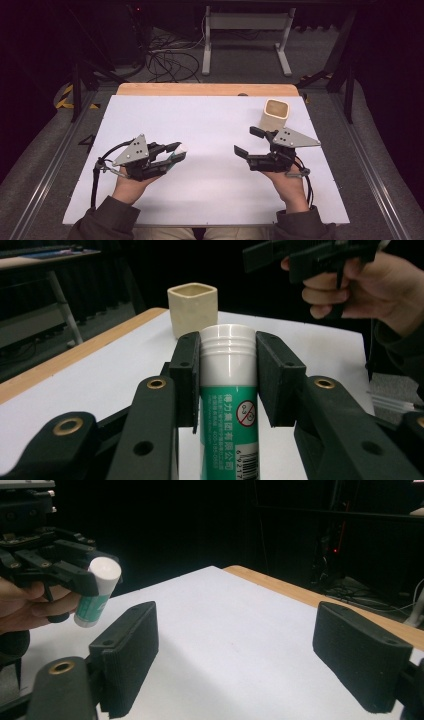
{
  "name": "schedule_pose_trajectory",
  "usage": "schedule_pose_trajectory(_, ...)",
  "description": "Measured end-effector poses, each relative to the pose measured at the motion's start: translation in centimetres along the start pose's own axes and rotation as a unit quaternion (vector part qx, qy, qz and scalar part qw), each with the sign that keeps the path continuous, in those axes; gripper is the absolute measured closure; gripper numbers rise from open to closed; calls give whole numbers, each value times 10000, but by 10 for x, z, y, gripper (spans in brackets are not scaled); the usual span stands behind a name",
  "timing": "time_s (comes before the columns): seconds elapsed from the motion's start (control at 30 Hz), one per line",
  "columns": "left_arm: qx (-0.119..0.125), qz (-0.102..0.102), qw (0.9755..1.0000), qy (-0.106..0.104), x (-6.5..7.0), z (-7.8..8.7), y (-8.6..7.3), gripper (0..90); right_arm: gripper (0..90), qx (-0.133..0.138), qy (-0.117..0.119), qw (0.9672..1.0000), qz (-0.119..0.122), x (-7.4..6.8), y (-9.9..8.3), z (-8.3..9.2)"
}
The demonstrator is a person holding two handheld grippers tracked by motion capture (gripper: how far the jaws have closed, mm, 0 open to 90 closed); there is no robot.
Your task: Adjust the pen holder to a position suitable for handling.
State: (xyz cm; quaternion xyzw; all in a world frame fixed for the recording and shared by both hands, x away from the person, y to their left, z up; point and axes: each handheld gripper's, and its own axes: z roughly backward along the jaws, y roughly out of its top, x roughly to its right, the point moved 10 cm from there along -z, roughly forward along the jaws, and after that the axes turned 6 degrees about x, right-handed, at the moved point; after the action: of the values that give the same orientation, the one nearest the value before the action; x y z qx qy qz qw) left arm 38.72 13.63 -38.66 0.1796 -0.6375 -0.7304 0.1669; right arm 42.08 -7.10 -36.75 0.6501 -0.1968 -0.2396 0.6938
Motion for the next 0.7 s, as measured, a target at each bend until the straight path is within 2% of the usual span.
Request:
schedule_pose_trajectory(0.17,179,72,9998,-9,1,-4,8,651,215,29,129,9999,-60,-7,-3,-8)
schedule_pose_trajectory(0.37,390,120,9992,-40,3,-9,17,651,244,149,353,9990,-241,-18,-6,-19)
schedule_pose_trajectory(0.43,467,153,9988,-70,4,-11,21,651,257,203,533,9977,-367,-26,-8,-26)
schedule_pose_trajectory(0.47,467,153,9988,-70,4,-11,21,651,257,203,533,9977,-367,-26,-8,-26)
schedule_pose_trajectory(0.5,487,156,9987,-80,4,-12,22,651,270,217,638,9970,-389,-32,-10,-30)
schedule_pose_trajectory(0.53,498,153,9986,-91,5,-13,23,651,270,217,638,9970,-389,-32,-10,-30)
schedule_pose_trajectory(0.7,573,169,9981,-139,8,-19,27,651,300,202,928,9944,-466,-48,-14,-41)
